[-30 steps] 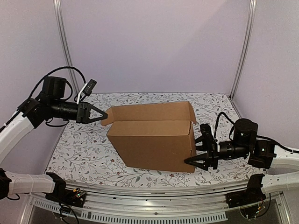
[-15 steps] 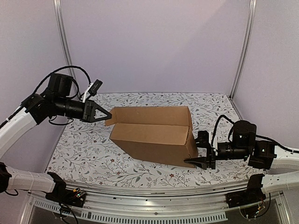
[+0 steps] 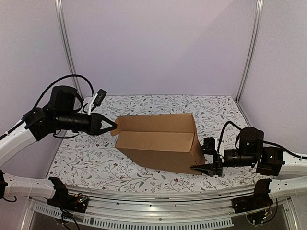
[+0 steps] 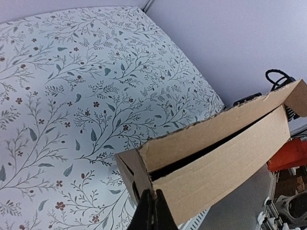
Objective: Fold the paper box
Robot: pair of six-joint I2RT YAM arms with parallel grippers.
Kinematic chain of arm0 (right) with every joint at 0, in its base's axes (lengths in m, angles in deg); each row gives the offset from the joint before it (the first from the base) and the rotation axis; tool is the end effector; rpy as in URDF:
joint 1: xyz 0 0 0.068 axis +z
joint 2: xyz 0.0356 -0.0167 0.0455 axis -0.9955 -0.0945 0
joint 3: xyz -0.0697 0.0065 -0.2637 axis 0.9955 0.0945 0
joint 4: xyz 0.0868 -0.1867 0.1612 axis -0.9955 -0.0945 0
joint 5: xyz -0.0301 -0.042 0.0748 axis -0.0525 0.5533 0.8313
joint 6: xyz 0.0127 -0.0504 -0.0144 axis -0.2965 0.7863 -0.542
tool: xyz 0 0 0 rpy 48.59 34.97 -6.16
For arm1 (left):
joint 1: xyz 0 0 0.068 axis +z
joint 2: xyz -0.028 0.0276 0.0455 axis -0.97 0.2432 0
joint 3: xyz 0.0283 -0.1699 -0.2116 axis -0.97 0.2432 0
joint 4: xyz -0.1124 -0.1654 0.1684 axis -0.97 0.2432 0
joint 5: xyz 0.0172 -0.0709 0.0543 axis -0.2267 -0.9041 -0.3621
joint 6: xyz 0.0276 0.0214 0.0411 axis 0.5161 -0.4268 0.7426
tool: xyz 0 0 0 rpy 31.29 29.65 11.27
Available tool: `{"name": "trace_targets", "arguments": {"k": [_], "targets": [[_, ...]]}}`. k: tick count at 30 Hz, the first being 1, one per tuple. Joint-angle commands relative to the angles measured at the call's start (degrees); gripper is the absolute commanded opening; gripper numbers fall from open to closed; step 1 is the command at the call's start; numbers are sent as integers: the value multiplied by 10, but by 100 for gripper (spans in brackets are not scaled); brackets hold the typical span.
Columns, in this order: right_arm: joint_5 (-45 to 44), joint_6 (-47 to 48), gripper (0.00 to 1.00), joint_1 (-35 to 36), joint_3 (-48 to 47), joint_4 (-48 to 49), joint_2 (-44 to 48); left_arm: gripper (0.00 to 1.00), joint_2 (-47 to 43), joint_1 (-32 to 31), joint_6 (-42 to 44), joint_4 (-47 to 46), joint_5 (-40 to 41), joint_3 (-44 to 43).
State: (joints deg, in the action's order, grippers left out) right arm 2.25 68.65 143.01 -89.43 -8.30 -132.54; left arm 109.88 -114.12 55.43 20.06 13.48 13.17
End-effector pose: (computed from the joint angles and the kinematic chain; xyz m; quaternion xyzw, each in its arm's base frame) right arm 0.0915 0.1663 0.2536 -0.5311 0.6036 0.3221 0.4998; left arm 0.1552 -0.1404 0.3432 0.1980 0.8382 -0.4017 0.3111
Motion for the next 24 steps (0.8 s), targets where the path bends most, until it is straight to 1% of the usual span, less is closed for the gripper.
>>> {"name": "trace_targets", "arguments": {"k": [1,11,16,20,24], "targets": [[-52,-41,1,-2,9,65,21,0,-17,-22,-24,-53,-27,47],[-74,-114,1,-1,73,168,46,0,-73,-25,-98,-158,4,149],[-85,-129,1,-1,91,204,45,0,-77,-27,-119,-175,9,161],[-99,-130,1,-1,98,214,44,0,-67,-31,-131,-181,6,159],[-118,-129,1,-1,105,224,45,0,-65,-39,-145,-186,21,161]]}}
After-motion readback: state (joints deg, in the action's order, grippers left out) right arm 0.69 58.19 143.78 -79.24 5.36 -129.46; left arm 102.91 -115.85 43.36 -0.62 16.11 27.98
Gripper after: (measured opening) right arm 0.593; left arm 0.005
